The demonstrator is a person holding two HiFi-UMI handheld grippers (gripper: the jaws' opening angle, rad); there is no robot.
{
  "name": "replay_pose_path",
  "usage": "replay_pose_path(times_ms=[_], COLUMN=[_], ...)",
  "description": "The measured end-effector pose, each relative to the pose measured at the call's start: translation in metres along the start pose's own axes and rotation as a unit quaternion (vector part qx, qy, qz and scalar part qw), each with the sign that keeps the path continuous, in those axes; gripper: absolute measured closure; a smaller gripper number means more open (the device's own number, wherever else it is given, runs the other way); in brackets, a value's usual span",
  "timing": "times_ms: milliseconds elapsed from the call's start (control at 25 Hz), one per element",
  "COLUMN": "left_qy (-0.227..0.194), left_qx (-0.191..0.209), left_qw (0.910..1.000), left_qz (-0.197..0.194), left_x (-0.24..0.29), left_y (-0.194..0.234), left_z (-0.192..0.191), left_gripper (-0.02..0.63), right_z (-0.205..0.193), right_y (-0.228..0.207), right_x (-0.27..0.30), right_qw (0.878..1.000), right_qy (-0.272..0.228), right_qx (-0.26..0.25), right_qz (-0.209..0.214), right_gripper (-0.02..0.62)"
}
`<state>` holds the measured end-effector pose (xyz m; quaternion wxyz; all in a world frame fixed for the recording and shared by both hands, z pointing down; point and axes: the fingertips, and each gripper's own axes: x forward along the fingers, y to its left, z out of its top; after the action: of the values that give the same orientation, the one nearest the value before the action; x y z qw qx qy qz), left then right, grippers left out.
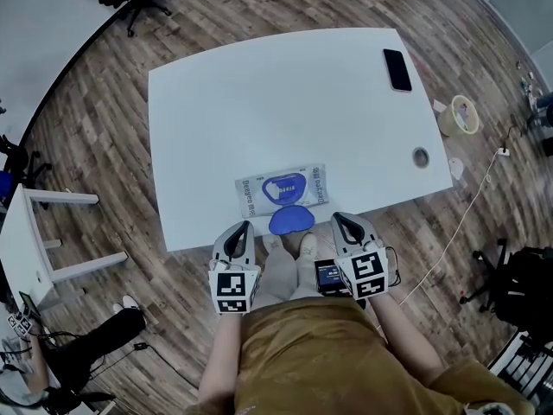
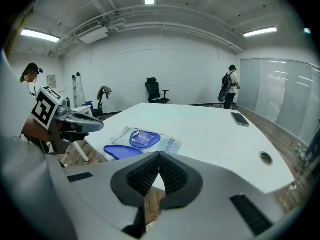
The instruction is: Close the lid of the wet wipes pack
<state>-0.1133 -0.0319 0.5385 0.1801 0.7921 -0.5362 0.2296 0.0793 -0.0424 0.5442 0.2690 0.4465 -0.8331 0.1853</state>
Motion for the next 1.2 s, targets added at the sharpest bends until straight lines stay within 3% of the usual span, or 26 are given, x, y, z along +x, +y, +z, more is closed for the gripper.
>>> replay_pose_path(times_ms=[280,960,1200], left_qy=[0.016,0.064,0.074], left_qx=[-0.016,-0.010,-0.029], left_qw=[0.9996,0.9970,0.9954], left_qz=[-0.015,-0.043,-0.054], left_x=[0.008,0.022,0.025], left_y=[-0.007,-0.021,-0.025], left_z=[-0.013,-0.043,-0.048], left_gripper=[0.601,0.601,0.601], right_z=[-0.009,-0.026,-0.032], right_y=[0.012,0.026,0.029], right_x=[0.009,0.026,0.031], right_qw=[1.000,0.998,0.998], right_qy=[0.012,0.041,0.048], right_qx=[-0.002,0.000,0.007], right_qz=[0.014,0.041,0.047], right_gripper=[0.588,0.588,0.588])
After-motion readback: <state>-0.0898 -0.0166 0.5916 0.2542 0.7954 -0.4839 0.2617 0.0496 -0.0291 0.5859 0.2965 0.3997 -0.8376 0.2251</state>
